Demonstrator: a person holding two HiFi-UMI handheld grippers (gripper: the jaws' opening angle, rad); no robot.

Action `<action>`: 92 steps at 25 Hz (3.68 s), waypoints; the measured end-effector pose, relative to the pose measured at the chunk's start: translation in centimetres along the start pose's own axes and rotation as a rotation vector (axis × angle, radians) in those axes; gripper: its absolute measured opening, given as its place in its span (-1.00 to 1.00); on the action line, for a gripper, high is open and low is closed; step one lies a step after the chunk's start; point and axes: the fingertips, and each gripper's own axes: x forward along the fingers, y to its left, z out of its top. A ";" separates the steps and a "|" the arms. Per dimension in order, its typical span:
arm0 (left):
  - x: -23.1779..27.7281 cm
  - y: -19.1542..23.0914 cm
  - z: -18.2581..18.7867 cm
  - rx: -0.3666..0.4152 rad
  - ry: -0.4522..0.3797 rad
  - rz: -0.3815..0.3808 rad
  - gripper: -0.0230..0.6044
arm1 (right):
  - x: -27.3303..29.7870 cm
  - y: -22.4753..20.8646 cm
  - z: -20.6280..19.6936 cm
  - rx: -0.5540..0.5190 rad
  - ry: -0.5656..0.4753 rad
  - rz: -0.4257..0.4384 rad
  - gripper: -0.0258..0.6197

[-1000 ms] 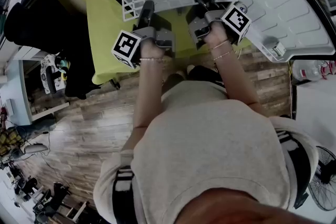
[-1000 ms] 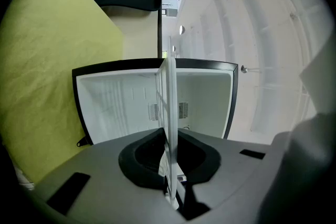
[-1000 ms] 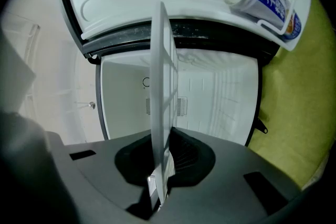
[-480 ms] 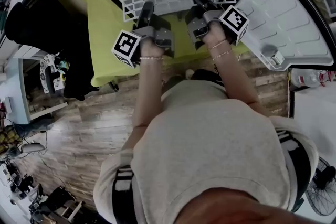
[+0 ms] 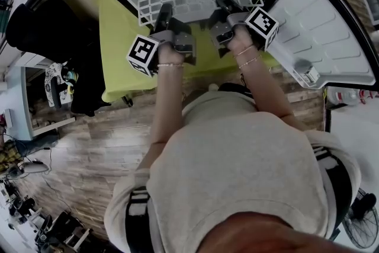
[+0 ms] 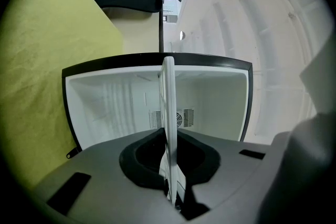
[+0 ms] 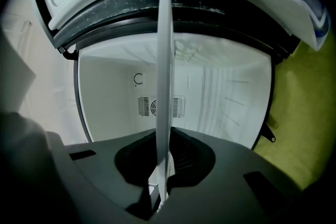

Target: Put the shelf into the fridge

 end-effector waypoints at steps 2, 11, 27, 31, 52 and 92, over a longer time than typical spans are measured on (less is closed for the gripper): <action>1.2 0.2 0.5 0.000 -0.003 0.007 -0.84 | 1.2 -0.1 0.4 0.000 0.005 -0.008 -0.85; 2.3 0.6 0.8 0.006 -0.002 0.014 -0.84 | 2.4 -0.5 0.8 -0.008 0.010 -0.014 -0.85; 4.0 1.3 1.1 0.039 -0.001 -0.028 -0.82 | 3.9 -1.1 1.6 -0.025 -0.002 0.000 -0.84; 4.1 1.2 1.3 0.047 -0.009 -0.038 -0.79 | 4.1 -0.8 1.7 -0.048 -0.005 0.017 -0.82; 0.8 0.3 -0.9 0.098 0.022 -0.031 -0.49 | 0.1 0.5 -0.2 -0.081 0.024 0.080 -0.53; 1.4 0.9 -0.5 0.094 0.042 0.001 -0.80 | 0.5 -0.8 0.4 -0.090 0.006 0.024 -0.82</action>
